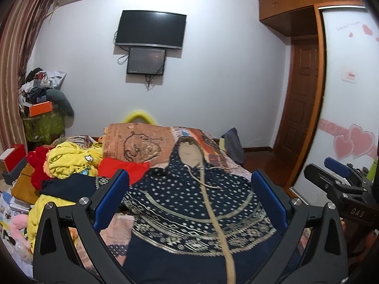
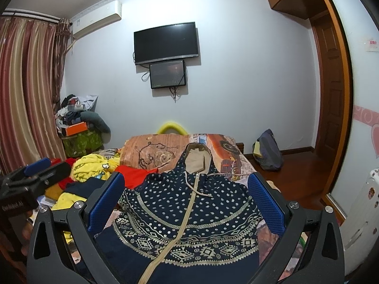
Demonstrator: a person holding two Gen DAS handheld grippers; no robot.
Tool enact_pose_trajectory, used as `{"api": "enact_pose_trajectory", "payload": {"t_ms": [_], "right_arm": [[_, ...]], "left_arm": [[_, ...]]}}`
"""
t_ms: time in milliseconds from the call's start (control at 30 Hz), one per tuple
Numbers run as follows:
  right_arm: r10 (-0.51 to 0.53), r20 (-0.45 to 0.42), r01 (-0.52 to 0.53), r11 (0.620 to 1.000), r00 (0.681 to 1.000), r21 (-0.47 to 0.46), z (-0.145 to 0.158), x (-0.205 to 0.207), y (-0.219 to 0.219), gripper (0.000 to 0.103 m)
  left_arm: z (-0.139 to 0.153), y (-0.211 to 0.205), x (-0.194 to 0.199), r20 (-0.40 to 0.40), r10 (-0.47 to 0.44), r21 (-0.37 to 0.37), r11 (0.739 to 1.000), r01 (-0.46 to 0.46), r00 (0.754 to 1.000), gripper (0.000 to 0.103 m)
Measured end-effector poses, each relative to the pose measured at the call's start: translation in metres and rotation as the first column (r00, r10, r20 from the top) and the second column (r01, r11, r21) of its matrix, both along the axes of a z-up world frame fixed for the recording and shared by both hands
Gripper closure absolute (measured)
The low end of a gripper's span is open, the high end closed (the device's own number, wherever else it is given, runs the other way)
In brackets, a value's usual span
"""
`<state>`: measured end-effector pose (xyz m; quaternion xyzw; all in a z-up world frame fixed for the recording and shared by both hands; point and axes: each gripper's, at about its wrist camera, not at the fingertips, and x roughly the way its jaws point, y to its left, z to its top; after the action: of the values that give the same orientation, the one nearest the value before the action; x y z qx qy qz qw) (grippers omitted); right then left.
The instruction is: Fold large clothes
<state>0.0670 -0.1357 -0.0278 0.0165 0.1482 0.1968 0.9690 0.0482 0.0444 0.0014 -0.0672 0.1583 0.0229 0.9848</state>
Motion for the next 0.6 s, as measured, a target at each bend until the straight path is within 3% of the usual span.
{"api": "enact_pose_trajectory", "payload": {"t_ms": [333,600], "right_arm": [[0.035,-0.115,-0.038,0.999,0.993,-0.032,-0.003,0.081,0.014,0.0],[0.075,-0.24,-0.103,0.989,0.968,-0.107,-0.019,0.154,0.041,0.0]], "left_arm": [[-0.005,0.094,0.069,-0.132,0.139,-0.026,0.989,-0.144,0.981,0.0],[-0.035,0.197,0.13,-0.318,0.266,-0.038,0.955,-0.293,0.91,0.0]]}}
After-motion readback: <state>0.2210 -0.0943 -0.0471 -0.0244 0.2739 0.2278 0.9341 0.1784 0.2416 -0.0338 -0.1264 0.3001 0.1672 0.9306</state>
